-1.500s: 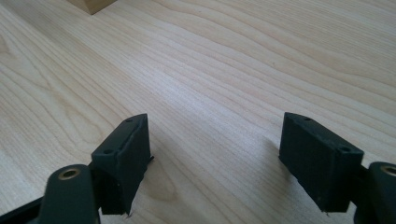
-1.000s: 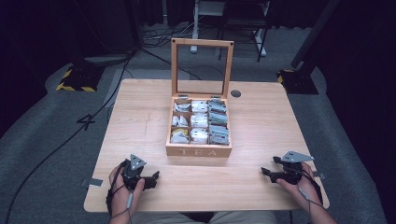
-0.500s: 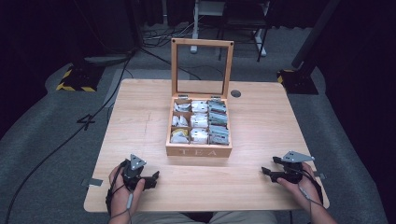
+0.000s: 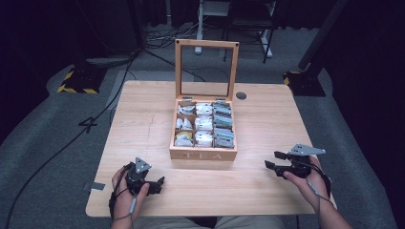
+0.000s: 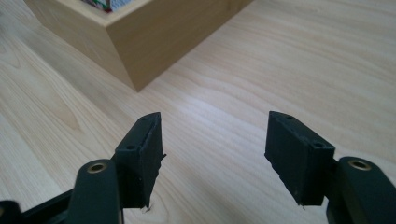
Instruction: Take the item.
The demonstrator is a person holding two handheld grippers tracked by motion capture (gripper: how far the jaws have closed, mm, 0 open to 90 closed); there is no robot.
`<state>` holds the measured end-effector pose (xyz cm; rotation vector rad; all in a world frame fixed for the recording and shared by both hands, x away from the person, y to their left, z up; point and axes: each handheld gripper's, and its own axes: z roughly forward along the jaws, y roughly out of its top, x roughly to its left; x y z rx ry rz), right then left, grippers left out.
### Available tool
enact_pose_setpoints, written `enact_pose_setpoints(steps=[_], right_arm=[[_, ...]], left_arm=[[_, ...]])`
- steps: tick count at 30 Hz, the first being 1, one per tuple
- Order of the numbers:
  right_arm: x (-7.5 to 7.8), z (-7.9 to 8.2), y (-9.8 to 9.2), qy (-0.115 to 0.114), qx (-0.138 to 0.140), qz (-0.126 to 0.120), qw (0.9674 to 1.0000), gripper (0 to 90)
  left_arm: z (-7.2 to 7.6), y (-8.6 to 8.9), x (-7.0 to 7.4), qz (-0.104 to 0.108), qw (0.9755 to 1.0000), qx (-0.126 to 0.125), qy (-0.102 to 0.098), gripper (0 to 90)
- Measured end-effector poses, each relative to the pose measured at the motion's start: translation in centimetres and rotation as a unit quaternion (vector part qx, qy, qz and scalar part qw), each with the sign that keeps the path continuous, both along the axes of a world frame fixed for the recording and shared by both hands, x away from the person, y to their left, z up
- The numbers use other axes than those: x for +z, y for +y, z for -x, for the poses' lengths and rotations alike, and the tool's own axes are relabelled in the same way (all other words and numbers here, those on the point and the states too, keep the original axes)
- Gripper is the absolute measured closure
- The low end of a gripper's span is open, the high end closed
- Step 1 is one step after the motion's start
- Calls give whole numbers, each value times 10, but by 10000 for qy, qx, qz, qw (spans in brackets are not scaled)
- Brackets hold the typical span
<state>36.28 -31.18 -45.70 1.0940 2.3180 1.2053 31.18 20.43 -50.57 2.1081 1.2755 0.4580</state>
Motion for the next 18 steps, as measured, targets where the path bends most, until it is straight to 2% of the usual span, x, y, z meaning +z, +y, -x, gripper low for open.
enact_pose_setpoints(steps=[12,17,18], right_arm=[[35,-20,22,-95,268,-188,9994,395],[46,-27,31,-157,421,-107,9989,399],[52,-31,36,-199,490,-95,9986,400]], left_arm=[[-2,0,0,-1,9999,-100,16,2],[-2,1,0,-10,9999,-126,8,3],[-2,1,0,-5,9999,-119,5,2]])
